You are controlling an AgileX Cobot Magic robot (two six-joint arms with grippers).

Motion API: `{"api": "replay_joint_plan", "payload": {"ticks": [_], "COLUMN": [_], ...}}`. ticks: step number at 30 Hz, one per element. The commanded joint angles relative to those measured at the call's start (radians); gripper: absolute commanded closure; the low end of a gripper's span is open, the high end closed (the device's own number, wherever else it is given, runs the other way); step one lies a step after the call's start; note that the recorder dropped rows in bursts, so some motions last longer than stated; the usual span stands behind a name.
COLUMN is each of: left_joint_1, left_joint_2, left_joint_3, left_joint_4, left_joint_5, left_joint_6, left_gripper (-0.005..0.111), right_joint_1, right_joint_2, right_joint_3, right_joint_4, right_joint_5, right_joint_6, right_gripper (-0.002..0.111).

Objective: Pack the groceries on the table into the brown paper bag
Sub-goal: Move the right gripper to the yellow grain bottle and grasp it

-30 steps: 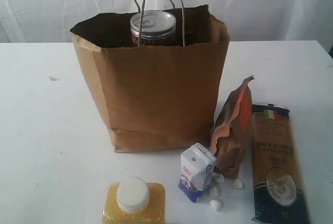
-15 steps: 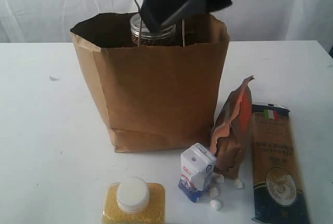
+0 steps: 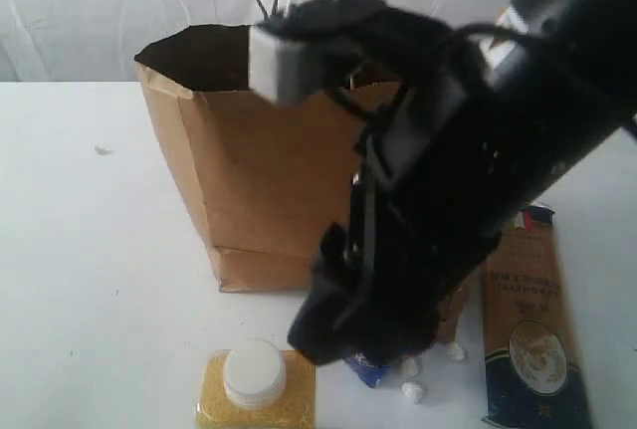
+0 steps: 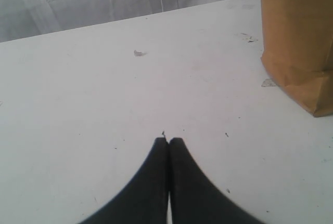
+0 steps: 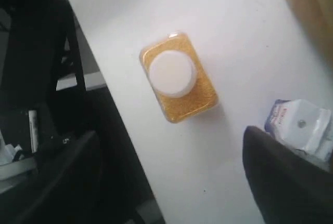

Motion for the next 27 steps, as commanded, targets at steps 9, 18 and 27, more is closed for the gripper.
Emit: {"api": "replay_joint_plan", "payload": {"ticks": [9, 18, 27], "left_joint_1": [0.003, 0.003, 0.003], "left_joint_2": [-0.005, -0.005, -0.005], "left_joint_3": [0.004, 0.004, 0.004], "left_joint_4": [-0.001, -0.001, -0.001], "left_joint_5": [-0.003, -0.003, -0.003], "left_joint_6": [-0.001, -0.001, -0.001], "left_gripper": [0.107, 0.107, 0.107], "right_joint_1": [0.155, 0.165, 0.165], "right_joint_2": [0.180, 0.315, 0.405], "right_joint_3": [0.057, 0.057, 0.057], "right_joint_4": [0.007, -0.085, -0.083], "right_joint_5": [-0.157, -0.194, -0.213], "right_joint_6": [-0.196, -0.266, -0.262], "right_gripper": [0.031, 0.031, 0.060]}}
